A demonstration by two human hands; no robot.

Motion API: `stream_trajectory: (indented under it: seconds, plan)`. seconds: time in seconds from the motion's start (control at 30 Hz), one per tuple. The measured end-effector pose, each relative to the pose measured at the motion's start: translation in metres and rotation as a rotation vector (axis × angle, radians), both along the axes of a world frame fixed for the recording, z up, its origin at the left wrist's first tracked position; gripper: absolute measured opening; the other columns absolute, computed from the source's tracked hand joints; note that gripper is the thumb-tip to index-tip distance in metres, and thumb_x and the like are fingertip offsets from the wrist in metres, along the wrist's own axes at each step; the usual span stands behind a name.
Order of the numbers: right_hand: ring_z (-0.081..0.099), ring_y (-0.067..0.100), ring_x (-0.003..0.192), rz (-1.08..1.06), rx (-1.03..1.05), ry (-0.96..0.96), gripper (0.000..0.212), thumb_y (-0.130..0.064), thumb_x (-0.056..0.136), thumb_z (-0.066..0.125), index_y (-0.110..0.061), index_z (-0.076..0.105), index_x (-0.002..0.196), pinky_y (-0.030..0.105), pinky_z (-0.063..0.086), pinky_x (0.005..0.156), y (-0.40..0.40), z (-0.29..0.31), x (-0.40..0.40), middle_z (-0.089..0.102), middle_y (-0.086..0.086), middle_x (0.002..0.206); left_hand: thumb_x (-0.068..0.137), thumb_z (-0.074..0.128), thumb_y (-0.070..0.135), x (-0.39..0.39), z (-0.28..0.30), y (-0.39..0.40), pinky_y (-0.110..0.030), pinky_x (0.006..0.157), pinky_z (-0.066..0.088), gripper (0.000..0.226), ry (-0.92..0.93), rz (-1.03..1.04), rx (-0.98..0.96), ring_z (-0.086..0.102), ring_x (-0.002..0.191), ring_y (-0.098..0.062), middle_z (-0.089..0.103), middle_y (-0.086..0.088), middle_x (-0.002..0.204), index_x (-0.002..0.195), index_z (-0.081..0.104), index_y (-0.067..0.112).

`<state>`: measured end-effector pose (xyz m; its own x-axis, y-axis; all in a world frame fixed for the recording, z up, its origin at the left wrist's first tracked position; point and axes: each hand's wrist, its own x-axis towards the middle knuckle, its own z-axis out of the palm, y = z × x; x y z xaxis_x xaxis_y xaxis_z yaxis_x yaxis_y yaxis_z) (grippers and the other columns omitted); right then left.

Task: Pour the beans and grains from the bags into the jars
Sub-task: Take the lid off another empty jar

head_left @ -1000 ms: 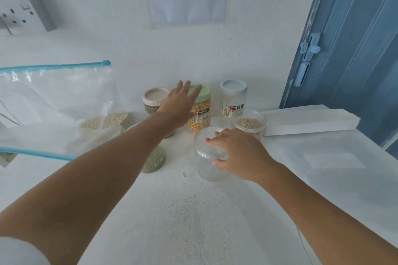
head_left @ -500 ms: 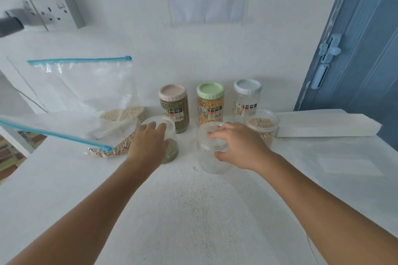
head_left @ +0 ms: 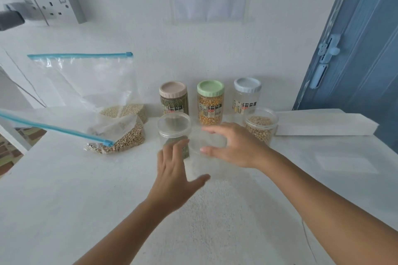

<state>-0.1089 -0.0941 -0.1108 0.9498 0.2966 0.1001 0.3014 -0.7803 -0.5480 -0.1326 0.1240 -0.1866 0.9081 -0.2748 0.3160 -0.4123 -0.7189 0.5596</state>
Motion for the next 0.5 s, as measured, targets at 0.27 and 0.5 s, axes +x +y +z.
stream_trajectory:
  seconds: [0.27,0.5]
  plan:
    - [0.035,0.017,0.146,-0.110,-0.095,0.165,0.120,-0.097,0.064,0.058,-0.031,0.028,0.160,0.047,0.039,0.116,0.011,-0.005,0.002,0.033,-0.002,0.159,0.055,0.089,0.076,0.014,-0.012,-0.014,-0.042,0.112,0.047,0.117,0.279,0.020,-0.371,0.049,0.133,-0.008,0.046,0.017,0.145,0.149,0.030,0.039]
    - [0.037,0.017,0.132,-0.137,-0.257,0.139,0.112,-0.092,0.063,0.065,-0.025,0.038,0.148,0.041,0.044,0.102,0.016,0.005,-0.007,0.042,-0.007,0.145,0.050,0.095,0.070,0.017,-0.014,-0.011,-0.034,0.105,0.052,0.101,0.326,-0.043,-0.393,0.059,0.120,0.002,0.066,0.027,0.124,0.136,0.049,0.045]
